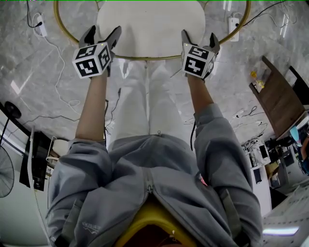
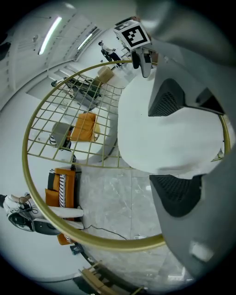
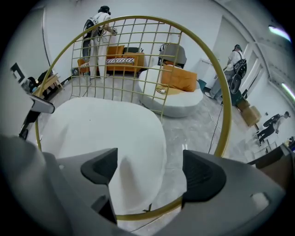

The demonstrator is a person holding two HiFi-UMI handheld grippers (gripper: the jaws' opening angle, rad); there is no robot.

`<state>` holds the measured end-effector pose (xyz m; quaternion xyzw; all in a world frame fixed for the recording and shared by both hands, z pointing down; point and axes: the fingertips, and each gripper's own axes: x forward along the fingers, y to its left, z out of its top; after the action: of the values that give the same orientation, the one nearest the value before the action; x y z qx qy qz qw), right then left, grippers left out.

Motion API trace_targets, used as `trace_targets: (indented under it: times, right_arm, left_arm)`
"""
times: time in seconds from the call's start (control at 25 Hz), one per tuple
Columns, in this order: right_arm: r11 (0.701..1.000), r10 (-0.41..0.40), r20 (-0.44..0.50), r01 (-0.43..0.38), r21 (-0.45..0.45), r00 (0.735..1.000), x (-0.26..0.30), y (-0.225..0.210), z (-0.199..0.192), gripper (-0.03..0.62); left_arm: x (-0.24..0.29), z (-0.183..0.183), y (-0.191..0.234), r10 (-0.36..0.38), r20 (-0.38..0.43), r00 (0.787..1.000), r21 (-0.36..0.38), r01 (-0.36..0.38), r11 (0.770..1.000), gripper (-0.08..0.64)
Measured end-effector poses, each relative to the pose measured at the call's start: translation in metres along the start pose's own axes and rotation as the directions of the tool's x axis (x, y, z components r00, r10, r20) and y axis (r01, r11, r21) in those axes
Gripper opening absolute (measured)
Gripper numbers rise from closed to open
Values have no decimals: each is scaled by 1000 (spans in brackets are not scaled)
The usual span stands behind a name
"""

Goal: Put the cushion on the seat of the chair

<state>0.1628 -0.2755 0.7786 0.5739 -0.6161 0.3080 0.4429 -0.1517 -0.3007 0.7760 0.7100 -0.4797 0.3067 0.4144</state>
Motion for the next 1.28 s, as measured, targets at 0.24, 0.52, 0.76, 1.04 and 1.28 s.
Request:
trace_targets:
  times: [0.24,0.52,0.76,1.04,1.28]
  right_arm:
    - [1000,6,31,-6,6,999,-19,0,2,411]
    - [998,69,138,-70,3,988,-74,17,15,24]
    - [985,143,157,-156,71,977,-146,27,18,0]
    - [979,164,255,-188,73,953,-228,18,46,0]
    - [984,166,400,-180,-1,901,-307,10,87,0]
  left_arm:
    - [-28,6,0,27,51,998,-9,-27,1000,402]
    - [-75,18,-43,-79,110,991,-10,81,997,32]
    - [-135,23,-93,-132,132,982,10,132,991,6]
    - [-209,37,-135,-115,213,970,73,102,992,6]
    - [-276,83,-169,-113,343,932,196,47,980,6]
